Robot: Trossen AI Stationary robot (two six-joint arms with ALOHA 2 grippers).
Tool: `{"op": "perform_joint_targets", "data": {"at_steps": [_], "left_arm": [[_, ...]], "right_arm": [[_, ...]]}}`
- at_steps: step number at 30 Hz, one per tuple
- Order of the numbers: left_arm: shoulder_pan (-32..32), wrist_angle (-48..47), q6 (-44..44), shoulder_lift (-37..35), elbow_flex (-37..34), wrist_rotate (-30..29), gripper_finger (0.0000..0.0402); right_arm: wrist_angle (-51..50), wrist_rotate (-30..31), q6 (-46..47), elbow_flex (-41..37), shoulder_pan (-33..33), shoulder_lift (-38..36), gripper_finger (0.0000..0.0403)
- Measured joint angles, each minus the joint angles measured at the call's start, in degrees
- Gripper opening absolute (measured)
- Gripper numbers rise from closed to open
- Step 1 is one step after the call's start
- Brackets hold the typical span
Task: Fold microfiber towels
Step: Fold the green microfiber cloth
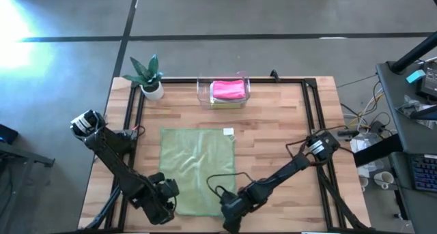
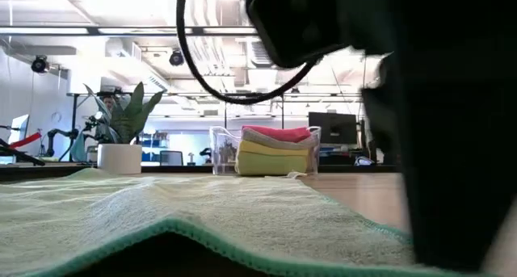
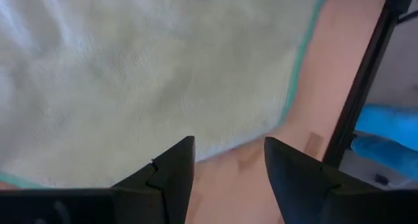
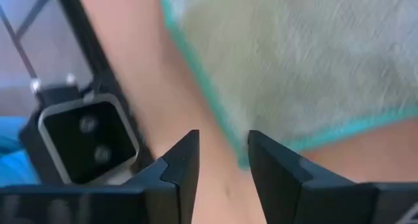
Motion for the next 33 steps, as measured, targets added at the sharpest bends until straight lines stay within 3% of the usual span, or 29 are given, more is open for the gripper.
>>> {"op": "perform_joint_targets", "data": {"at_steps": [6,13,19,25,33], "left_arm": [[1.57,-7.18,2.74,-1.83,0.68,-4.4,0.0169],[6.25,-20.45,4.27,-8.79,0.41,-10.24,0.0169],[12.64,-25.61,6.21,-17.93,-1.93,-16.34,0.0169],[21.53,-25.4,6.26,-27.49,-7.39,-19.6,0.0169],[31.94,-19.63,6.08,-37.15,-17.07,-19.08,0.0169]], "right_arm": [[-8.01,1.25,-0.9,1.55,0.79,-2.8,0.0123],[-16.44,12.83,-3.99,1.68,0.73,-9.23,0.0123],[-23.03,22.61,-6.77,0.14,-0.18,-16.33,0.0123],[-31.25,28.56,-9.35,-1.36,-4.14,-22.72,0.0123],[-31.92,28.76,-14.98,-9.43,-13.49,-29.32,0.0123]]}}
